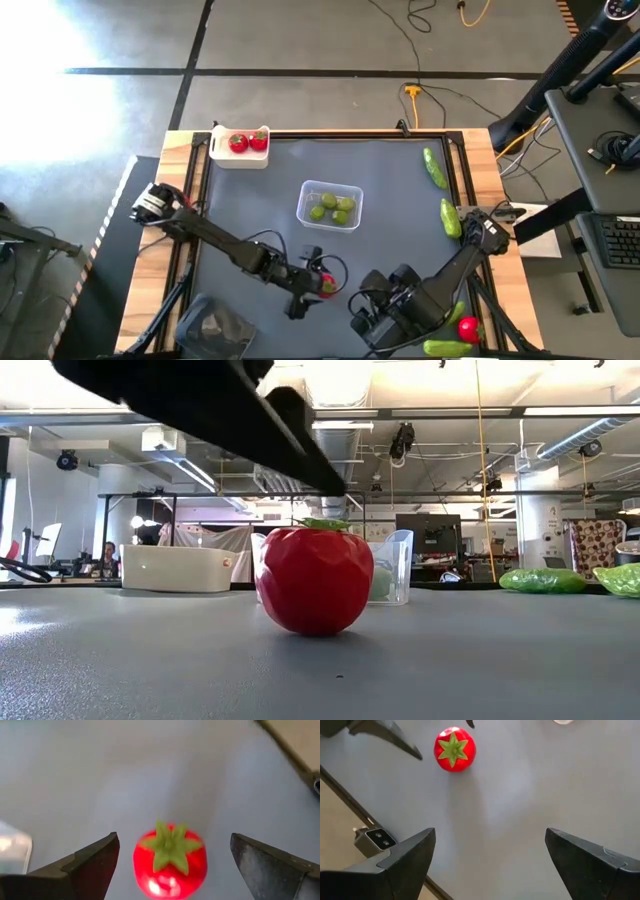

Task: Sort produce into baskets
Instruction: Put the top tomato into the white bin

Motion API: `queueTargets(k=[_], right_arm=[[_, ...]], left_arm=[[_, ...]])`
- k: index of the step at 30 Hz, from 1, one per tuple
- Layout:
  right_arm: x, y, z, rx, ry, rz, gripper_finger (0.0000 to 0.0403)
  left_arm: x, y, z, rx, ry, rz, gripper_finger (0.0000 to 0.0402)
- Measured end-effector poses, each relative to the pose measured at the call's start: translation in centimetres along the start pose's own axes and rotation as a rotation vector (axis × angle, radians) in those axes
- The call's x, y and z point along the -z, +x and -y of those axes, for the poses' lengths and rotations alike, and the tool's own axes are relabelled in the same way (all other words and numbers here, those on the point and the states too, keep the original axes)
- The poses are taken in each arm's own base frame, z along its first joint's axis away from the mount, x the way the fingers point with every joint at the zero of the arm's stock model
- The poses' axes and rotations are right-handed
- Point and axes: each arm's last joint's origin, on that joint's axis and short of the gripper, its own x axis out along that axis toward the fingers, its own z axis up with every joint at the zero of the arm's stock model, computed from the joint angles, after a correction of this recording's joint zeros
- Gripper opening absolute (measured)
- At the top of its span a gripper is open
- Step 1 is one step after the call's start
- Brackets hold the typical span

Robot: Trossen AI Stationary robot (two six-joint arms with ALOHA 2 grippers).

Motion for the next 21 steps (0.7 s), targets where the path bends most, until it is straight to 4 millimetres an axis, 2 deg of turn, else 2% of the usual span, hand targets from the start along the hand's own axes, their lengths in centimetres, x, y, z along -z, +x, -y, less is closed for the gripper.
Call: queueTargets(k=[7,12,21], right_arm=[[0.1,0.0,0.0,-0.001,-0.036,-0.001,0.037],[-0.6,0.2,0.1,0.007,-0.065,0.004,0.037],[-2.3,0.5,0.5,0.014,-0.094,0.0,0.037]], left_arm=[[1.4,2.5,-0.1,0.025,0.008,-0.047,0.0361],[1.8,3.9,-0.3,0.006,-0.009,-0.021,0.0361],[2.7,4.8,-0.2,-0.01,-0.053,-0.067,0.0349]])
